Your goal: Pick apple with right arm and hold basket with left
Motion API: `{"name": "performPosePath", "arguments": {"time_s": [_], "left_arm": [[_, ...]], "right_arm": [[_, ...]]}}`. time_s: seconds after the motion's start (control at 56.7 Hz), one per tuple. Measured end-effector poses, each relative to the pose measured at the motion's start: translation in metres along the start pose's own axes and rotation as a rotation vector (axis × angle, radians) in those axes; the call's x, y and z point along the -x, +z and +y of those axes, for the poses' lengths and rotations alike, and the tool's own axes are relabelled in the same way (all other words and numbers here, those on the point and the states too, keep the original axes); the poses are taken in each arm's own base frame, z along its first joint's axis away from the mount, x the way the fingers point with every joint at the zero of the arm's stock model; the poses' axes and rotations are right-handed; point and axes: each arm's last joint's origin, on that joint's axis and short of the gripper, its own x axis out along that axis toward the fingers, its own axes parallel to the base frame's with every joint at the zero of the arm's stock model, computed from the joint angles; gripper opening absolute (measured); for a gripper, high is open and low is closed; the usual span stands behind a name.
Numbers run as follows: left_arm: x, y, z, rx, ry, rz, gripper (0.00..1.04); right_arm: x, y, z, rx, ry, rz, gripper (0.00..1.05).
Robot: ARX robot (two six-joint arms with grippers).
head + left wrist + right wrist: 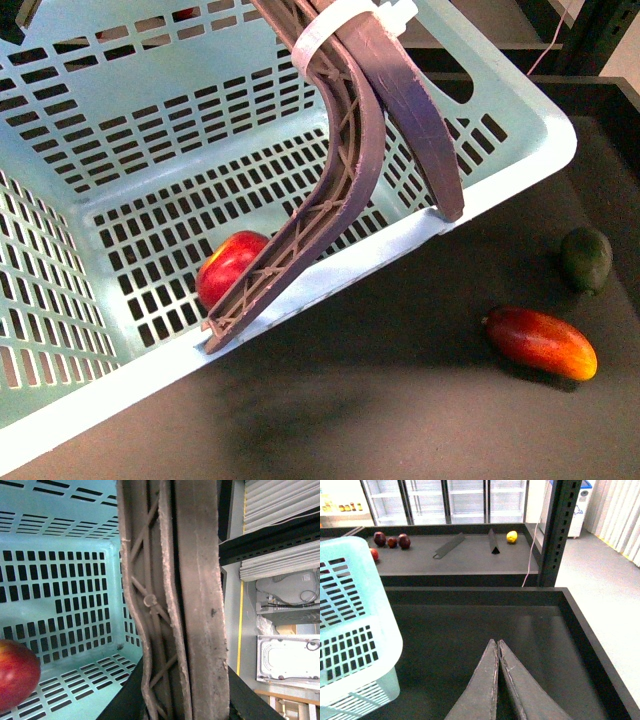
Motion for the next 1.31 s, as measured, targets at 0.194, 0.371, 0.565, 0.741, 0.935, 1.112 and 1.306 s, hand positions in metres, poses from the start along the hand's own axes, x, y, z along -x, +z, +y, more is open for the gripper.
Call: {"name": "performPosePath", "arguments": {"time_s": [0.194, 0.371, 0.565, 0.741, 0.935, 1.112, 1.306], "left_arm": [[0.000, 0.000, 0.000, 0.000, 0.002, -0.003, 0.18], [0.000, 0.000, 0.000, -0.001, 0.002, -0.003, 0.18], [0.000, 0.000, 0.000, 0.000, 0.000, 0.000, 0.18], [0.000, 0.000, 0.000, -0.001, 0.002, -0.003, 0.18], [0.000, 0.000, 0.000, -0.001, 0.001, -0.001, 0.18], [0.000, 0.000, 0.000, 0.000, 0.001, -0.001, 0.18], [0.000, 0.000, 0.000, -0.001, 0.001, -0.001, 0.18]], "right_arm": [[0.013, -0.002, 0.000, 0.000, 0.001, -0.011, 0.02], [0.021, 0.000, 0.000, 0.000, 0.001, -0.018, 0.02], [0.027, 0.001, 0.000, 0.000, 0.001, -0.021, 0.02], [0.032, 0.002, 0.000, 0.000, 0.001, -0.025, 0.02], [0.036, 0.002, 0.000, 0.000, 0.001, -0.024, 0.02], [0.040, 0.001, 0.000, 0.000, 0.001, -0.024, 0.02], [0.051, -0.003, 0.000, 0.000, 0.001, -0.009, 0.02]]}}
